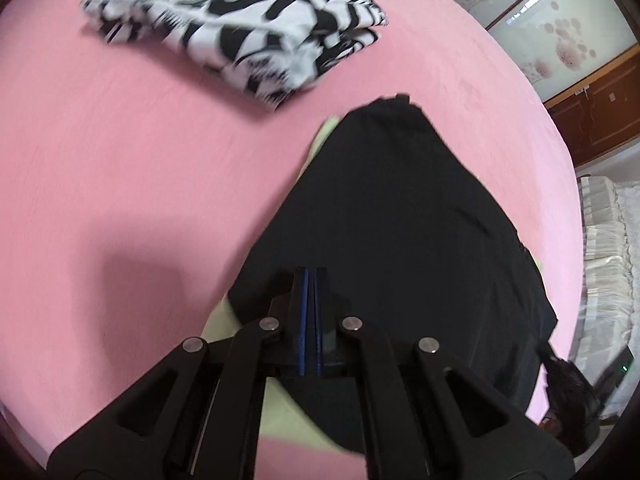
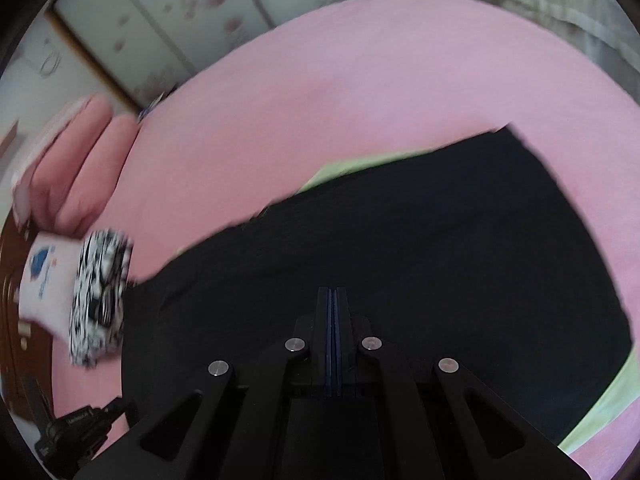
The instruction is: Fold large clothes
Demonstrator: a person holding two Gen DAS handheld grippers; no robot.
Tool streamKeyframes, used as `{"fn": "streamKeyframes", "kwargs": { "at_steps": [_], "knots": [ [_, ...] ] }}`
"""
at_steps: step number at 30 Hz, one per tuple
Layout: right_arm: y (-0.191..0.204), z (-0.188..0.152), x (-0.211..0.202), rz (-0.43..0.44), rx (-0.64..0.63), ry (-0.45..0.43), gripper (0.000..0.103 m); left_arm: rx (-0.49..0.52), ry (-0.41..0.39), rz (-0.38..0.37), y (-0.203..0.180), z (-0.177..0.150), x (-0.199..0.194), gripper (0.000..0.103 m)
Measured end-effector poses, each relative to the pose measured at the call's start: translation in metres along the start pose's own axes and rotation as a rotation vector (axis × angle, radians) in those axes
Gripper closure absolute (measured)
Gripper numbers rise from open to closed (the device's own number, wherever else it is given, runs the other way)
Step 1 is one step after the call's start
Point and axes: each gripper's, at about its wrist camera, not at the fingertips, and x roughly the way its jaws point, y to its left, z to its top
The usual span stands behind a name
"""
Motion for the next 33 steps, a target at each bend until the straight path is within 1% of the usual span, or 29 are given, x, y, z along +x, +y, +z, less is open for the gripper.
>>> {"fn": "streamKeyframes", "kwargs": {
  "at_steps": [4, 5, 6, 7, 8, 11, 13, 15, 17, 18, 19, 20, 21, 22, 25, 27, 29, 30, 33],
  "knots": [
    [0.014, -0.016, 0.018, -0.003, 0.016, 0.059, 0.103, -0.038, 0.035, -0.027, 0.025, -0.018, -0.012, 0.102],
    [0.014, -0.017, 0.023, -0.01, 0.009, 0.068, 0.103, -0.045, 0.041, -0.027, 0.025, -0.018, -0.006, 0.102],
    [0.021, -0.025, 0.027, -0.034, -0.002, 0.081, 0.103, -0.055, 0.05, -0.025, 0.032, -0.024, -0.008, 0.102],
    [0.021, -0.027, 0.035, -0.078, -0.02, 0.11, 0.103, -0.064, 0.056, -0.023, 0.037, -0.026, -0.008, 0.102],
    [0.02, -0.034, 0.042, -0.091, -0.025, 0.129, 0.103, -0.075, 0.06, -0.022, 0.041, -0.027, -0.007, 0.102],
    [0.017, -0.037, 0.053, -0.084, -0.042, 0.147, 0.103, -0.138, 0.085, -0.057, 0.057, -0.038, -0.006, 0.102],
    [0.022, -0.043, 0.067, -0.112, -0.109, 0.178, 0.103, -0.152, 0.091, -0.05, 0.06, -0.042, 0.0, 0.102],
    [0.024, -0.043, 0.073, -0.13, -0.11, 0.19, 0.103, -0.183, 0.105, -0.027, 0.064, -0.051, 0.006, 0.102],
    [0.027, -0.041, 0.075, -0.148, -0.109, 0.212, 0.103, -0.216, 0.117, -0.035, 0.066, -0.058, 0.012, 0.101],
    [0.028, -0.04, 0.076, -0.152, -0.118, 0.221, 0.103, -0.23, 0.124, -0.047, 0.066, -0.061, 0.017, 0.099],
    [0.028, -0.039, 0.077, -0.151, -0.123, 0.23, 0.103, -0.25, 0.136, -0.068, 0.068, -0.066, 0.02, 0.088],
    [0.028, -0.038, 0.077, -0.147, -0.116, 0.239, 0.103, -0.262, 0.145, -0.081, 0.07, -0.068, 0.021, 0.066],
    [0.027, -0.038, 0.076, -0.141, -0.099, 0.253, 0.103, -0.28, 0.151, -0.099, 0.072, -0.073, 0.023, 0.054],
    [0.025, -0.039, 0.074, -0.13, -0.082, 0.267, 0.103, -0.296, 0.142, -0.124, 0.075, -0.076, 0.021, 0.046],
    [0.026, -0.047, 0.07, -0.079, -0.069, 0.284, 0.103, -0.331, 0.134, -0.178, 0.08, -0.078, 0.023, 0.045],
    [0.025, -0.055, 0.068, -0.048, -0.056, 0.287, 0.103, -0.382, 0.158, -0.222, 0.088, -0.08, 0.032, 0.045],
    [0.02, -0.063, 0.068, 0.029, 0.014, 0.311, 0.102, -0.423, 0.18, -0.266, 0.094, -0.08, 0.043, 0.045],
    [0.018, -0.065, 0.068, 0.043, 0.029, 0.313, 0.102, -0.433, 0.185, -0.282, 0.095, -0.079, 0.046, 0.045],
    [0.03, -0.068, 0.068, -0.006, -0.085, 0.288, 0.102, -0.484, 0.205, -0.333, 0.098, -0.077, 0.06, 0.045]
  ]
}}
